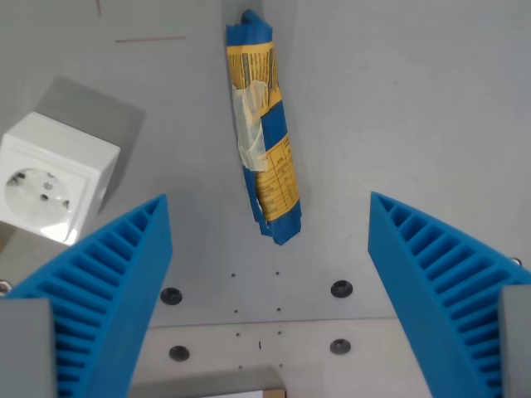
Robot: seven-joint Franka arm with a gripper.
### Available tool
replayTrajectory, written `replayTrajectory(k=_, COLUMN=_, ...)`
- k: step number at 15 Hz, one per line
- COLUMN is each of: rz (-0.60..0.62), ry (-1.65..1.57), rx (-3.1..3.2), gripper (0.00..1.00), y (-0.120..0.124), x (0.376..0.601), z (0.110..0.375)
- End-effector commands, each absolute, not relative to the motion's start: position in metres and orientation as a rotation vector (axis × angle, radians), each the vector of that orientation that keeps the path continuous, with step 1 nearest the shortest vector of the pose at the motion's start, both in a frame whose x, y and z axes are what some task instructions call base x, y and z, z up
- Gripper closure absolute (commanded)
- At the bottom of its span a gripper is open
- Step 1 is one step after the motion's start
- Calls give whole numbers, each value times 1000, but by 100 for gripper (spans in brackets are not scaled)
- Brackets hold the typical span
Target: Pick up the blue bag
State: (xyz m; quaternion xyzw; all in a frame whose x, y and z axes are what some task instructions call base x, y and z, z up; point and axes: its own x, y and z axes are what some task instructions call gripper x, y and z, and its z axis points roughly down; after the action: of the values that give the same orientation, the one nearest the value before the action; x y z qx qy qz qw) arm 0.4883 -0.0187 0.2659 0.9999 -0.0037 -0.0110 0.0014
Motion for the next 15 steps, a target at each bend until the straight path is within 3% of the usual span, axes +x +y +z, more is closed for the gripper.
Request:
replayTrajectory(k=1, rz=185, ry=148, rx=3147, gripper=0, y=-17, x=478, z=255)
replayTrajectory(k=15, rz=147, ry=99, rx=3160, gripper=0, y=-15, x=474, z=184)
